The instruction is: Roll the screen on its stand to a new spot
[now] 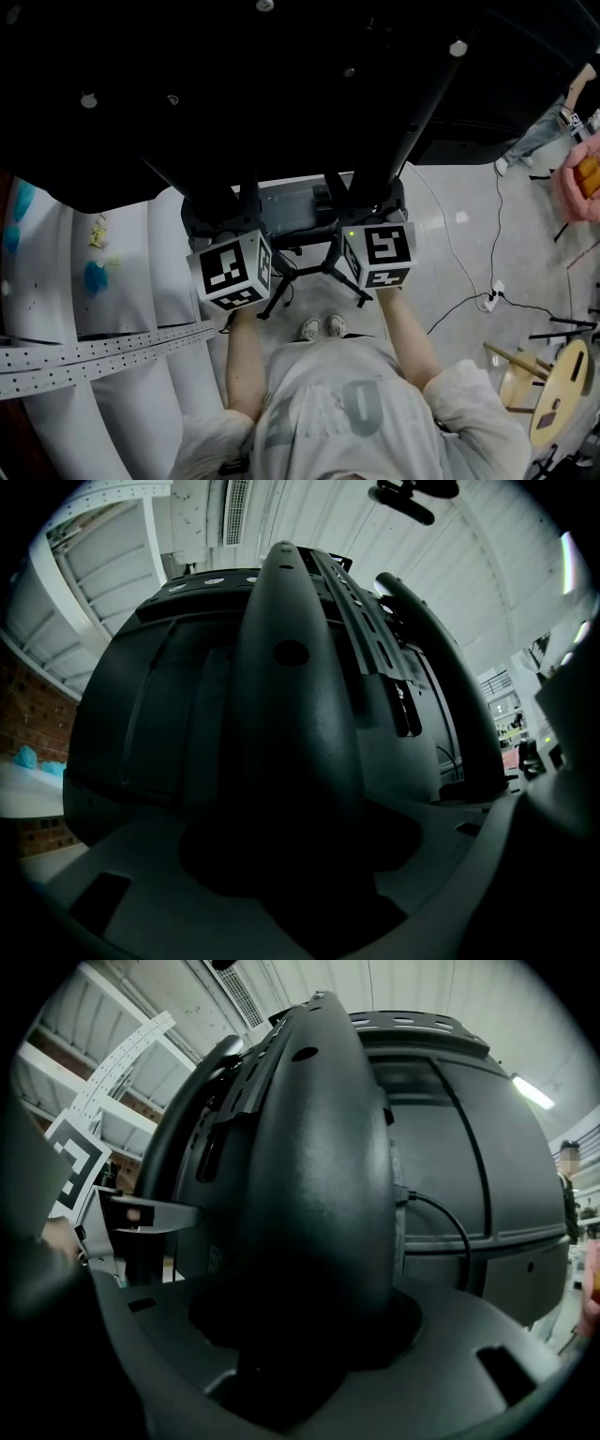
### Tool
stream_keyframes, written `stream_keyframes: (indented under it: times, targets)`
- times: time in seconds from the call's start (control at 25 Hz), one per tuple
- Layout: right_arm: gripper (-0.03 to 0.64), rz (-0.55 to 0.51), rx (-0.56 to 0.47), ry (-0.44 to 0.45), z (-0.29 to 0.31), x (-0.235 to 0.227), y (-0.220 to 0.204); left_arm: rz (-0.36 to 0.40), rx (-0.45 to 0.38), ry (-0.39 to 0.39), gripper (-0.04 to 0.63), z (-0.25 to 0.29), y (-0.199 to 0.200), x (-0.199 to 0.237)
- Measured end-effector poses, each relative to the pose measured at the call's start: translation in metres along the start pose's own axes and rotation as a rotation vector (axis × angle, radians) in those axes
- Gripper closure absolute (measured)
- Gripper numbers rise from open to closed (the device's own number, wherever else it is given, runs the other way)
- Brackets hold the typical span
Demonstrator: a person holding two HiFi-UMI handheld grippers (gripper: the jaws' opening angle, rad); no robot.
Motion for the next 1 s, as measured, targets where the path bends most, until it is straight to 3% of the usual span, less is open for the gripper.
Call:
stream_keyframes:
  times: [1.0]
  targets:
    - [0.411,0.027,0.004,-0.009,-0.022,0.005,-0.007,-0.044,0.012,0.028,0.38,-0.023,-0.004,-0.006]
Point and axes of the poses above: the fingertips, and each gripper's own axes: z forward along the fingers, x to its left, y out of its top, the point moved 10 cm from there along -z, backward along the fingers, and after that the axes turned 13 degrees about x, right-handed, at the moved point
